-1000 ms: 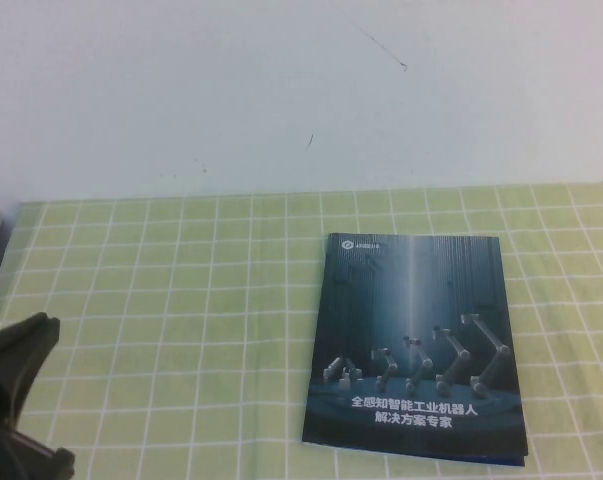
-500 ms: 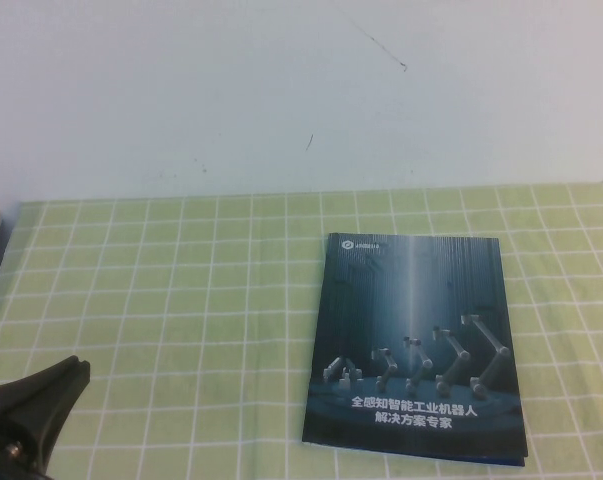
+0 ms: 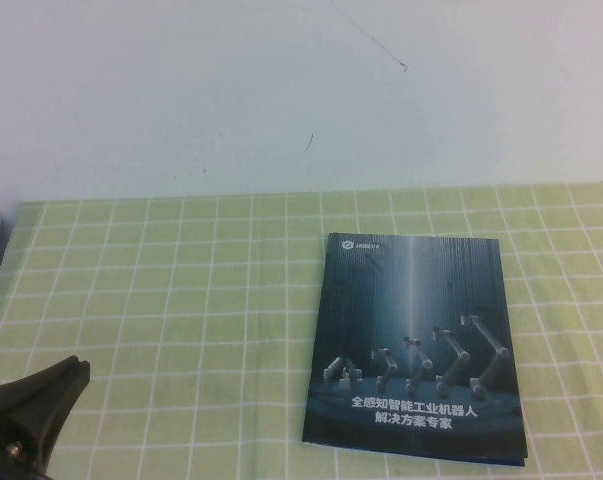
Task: Close book
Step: 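Close the open booklet and leave it lying on the table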
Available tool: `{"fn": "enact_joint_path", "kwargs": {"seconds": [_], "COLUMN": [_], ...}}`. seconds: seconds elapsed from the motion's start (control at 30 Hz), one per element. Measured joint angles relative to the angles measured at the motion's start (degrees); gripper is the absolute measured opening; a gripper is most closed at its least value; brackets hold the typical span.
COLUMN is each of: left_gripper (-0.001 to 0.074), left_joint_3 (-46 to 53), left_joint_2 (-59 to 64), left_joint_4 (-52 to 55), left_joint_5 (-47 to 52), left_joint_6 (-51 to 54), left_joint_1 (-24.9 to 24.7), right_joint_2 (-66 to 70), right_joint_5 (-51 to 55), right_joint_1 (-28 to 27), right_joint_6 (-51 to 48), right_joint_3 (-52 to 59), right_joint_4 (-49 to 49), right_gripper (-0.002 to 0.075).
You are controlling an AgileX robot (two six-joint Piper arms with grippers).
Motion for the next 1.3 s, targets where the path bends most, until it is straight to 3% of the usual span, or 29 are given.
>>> {"fn": "enact_joint_path", "kwargs": {"seconds": [0.37,0.67,0.9,1.13,1.3], "left_gripper": [-0.0003,-0.0003,-0.0003,-0.0003,-0.0003], "left_joint_3": [0.74,7.38,15.58,15.97,15.97], "left_joint_2": [-2.06,-15.65,-23.46,-30.33,-30.92], "left_joint_4": [0.0,0.04,-0.6,-1.3,-2.1], "left_joint_5": [0.01,-0.12,0.81,14.83,18.51], "left_joint_6": [0.0,-0.48,-7.48,-10.56,-10.56], "left_joint_1": [0.88,10.54,18.03,20.4,20.4], "right_joint_2": [0.0,0.0,0.0,0.0,0.0], "right_joint_5": [0.0,0.13,0.17,0.17,0.17], "right_joint_1": [0.0,0.0,0.0,0.0,0.0], "right_joint_6": [0.0,0.0,0.0,0.0,0.0], "right_joint_3": [0.0,0.0,0.0,0.0,0.0], "right_joint_4": [0.0,0.0,0.1,0.1,0.1], "right_gripper": [-0.0003,-0.0003,-0.0003,-0.0003,-0.0003]}}
